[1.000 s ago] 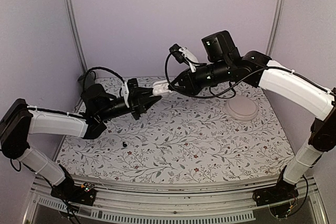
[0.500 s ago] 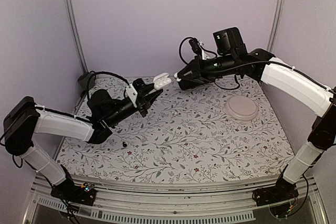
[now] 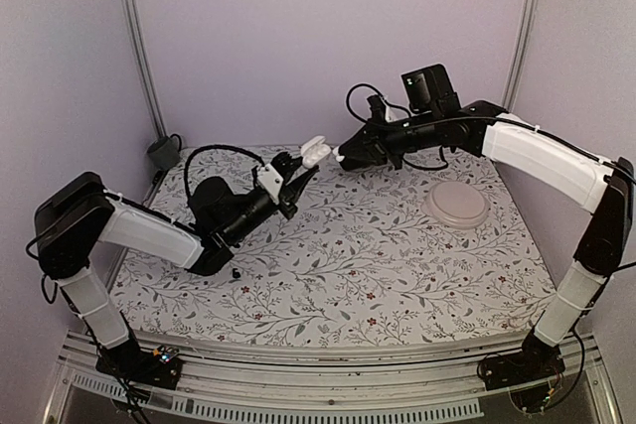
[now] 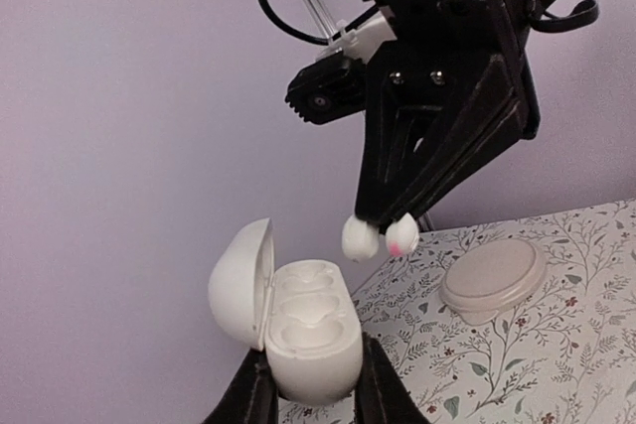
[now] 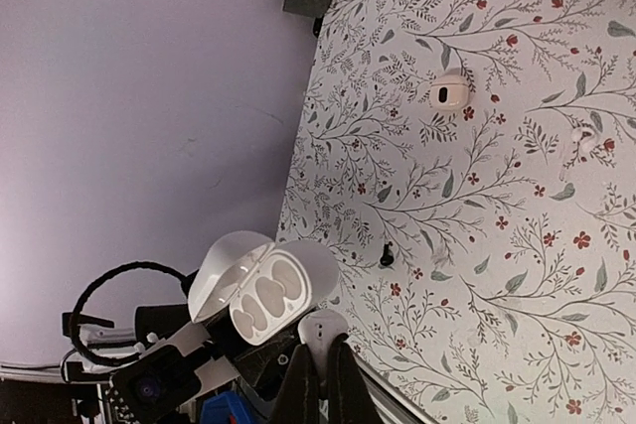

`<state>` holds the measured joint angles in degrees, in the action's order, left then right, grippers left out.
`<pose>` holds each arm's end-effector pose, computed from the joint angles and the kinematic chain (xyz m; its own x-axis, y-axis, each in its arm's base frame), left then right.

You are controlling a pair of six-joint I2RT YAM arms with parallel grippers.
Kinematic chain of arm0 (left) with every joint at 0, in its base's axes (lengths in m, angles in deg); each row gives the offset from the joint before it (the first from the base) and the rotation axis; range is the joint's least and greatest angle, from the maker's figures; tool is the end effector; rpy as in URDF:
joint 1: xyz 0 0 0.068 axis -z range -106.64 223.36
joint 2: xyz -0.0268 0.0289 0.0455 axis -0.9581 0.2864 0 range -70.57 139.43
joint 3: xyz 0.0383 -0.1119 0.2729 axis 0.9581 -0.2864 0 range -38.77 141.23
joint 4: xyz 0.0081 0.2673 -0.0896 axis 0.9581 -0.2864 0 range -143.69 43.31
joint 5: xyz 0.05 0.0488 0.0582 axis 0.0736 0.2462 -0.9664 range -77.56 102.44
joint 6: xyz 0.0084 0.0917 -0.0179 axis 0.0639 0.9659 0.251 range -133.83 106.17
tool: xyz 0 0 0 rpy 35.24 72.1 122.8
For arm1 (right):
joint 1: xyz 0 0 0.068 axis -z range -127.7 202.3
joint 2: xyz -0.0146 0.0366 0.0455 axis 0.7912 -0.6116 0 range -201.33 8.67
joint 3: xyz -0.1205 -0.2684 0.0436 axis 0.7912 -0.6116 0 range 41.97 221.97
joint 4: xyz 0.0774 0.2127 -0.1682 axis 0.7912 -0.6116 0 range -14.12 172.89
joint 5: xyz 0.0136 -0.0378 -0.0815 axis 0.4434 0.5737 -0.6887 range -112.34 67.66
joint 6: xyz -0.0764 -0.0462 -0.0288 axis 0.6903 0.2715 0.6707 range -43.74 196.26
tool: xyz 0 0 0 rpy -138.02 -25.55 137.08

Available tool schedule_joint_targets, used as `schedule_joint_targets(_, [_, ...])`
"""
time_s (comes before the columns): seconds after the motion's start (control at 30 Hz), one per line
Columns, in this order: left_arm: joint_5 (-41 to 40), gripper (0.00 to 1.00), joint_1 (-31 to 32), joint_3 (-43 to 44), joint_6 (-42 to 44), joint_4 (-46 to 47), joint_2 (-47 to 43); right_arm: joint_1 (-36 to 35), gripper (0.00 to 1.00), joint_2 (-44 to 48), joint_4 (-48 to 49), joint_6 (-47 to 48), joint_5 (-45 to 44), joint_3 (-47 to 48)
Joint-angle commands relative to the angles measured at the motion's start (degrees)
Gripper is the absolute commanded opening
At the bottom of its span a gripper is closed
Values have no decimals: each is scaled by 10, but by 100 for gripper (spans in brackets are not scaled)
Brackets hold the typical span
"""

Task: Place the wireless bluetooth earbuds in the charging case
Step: Insert the left earbud into the right side groove of the charging case.

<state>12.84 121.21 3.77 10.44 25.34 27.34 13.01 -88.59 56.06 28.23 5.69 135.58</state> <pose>0.2766 -0.3064 0.2602 0.4821 0.0800 -0.8725 0.6009 0.6945 0.3957 0.3267 0.3188 0.3680 -0.9111 0.1025 -0.3992 -0.2916 0.5241 0.8002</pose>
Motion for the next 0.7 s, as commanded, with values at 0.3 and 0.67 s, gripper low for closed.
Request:
schedule_joint_targets(0.3, [-24, 0, 23, 53, 73, 111, 87, 22, 2, -13, -9, -147, -6, 14])
schedule_joint_targets(0.67, [-22, 0, 26, 57, 85, 106, 102, 26, 2, 6, -9, -174, -21, 4])
